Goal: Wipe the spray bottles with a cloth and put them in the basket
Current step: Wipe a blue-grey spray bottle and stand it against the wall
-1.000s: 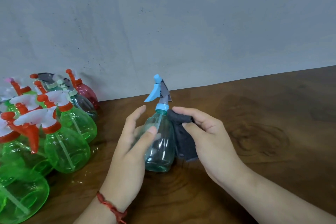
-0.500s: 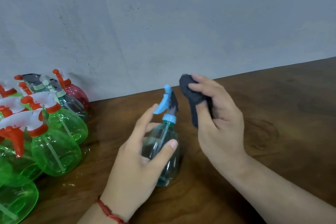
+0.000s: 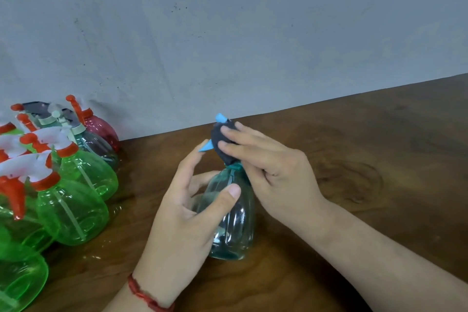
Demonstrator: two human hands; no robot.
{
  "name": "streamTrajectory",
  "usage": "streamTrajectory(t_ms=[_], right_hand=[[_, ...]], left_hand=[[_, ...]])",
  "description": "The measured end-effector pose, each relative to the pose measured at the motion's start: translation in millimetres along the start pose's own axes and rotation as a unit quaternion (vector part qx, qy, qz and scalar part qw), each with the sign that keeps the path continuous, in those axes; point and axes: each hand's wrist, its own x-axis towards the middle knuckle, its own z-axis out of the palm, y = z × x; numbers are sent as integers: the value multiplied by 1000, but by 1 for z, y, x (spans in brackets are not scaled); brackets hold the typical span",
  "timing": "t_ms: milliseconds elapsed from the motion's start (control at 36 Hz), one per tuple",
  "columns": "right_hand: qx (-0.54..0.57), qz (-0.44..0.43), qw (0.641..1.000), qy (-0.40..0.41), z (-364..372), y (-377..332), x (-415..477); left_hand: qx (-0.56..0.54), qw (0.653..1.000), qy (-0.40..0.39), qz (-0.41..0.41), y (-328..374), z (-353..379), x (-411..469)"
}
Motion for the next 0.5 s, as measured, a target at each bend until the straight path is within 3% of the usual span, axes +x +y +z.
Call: streamTrajectory(t_ms=[56,139,306,417,500], right_hand=[[3,-2,1000,7,0,3,1],[44,88,994,54,-5,9,3],[124,203,970,56,-15,14,6],[216,236,940,121,-18,14,9],[299,218,926,69,-17,7,12]], left_hand=[[-11,1000,-4,1,0,-1,0],[-45,999,-8,-3,-1,1,-1],[-75,997,-1,18,-7,-8,4],[-78,996,-31,13,-8,-9,5],[-77,996,-48,9,-10,-5,2]])
